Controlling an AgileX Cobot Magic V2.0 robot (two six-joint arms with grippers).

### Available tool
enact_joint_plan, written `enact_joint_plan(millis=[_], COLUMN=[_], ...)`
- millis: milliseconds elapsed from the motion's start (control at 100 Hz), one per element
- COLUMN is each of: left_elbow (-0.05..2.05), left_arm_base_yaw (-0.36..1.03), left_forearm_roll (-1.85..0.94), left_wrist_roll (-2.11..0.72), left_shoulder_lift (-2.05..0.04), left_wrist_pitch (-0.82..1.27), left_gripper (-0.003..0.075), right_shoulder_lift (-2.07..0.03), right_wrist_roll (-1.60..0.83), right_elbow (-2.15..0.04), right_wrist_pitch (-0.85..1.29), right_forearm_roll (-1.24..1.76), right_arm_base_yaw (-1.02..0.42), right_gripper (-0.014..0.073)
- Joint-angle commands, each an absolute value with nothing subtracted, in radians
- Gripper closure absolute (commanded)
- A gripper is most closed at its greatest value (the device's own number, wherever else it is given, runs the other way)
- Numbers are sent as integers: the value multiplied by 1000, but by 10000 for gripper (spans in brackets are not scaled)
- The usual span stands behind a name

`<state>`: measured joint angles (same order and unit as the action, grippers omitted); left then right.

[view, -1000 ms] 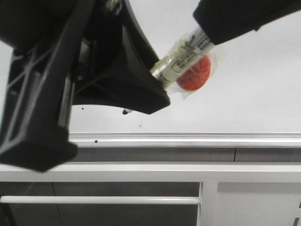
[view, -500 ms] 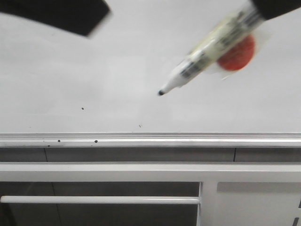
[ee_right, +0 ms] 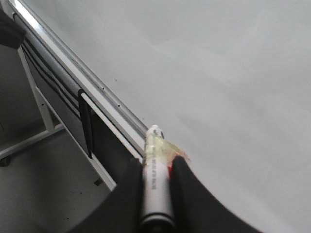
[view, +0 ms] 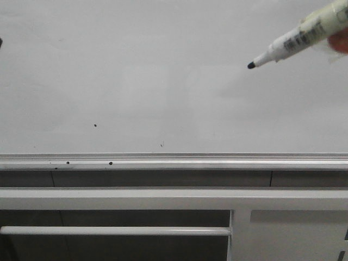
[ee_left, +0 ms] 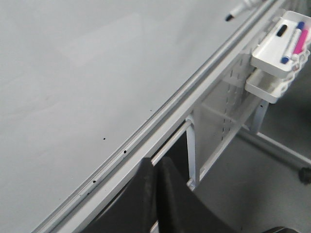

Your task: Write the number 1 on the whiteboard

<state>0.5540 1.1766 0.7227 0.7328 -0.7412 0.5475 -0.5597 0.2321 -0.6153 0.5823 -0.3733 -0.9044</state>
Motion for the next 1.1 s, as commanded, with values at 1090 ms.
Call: enact_joint_plan(millis=[1090], left_elbow=[316], left_arm_base_yaw=[1178], left_forearm_roll=[1543], left_wrist_roll=[1890], left_shoulder_lift=[-735], left_wrist_pitch=[516], left_gripper=[741], right_shoulder_lift=[-543], right_wrist_roll=[1240], right_elbow=[-411], right_wrist_pitch=[434], right_forearm_roll=[-1338], right_arm_base_yaw=[-907], right_gripper=[636])
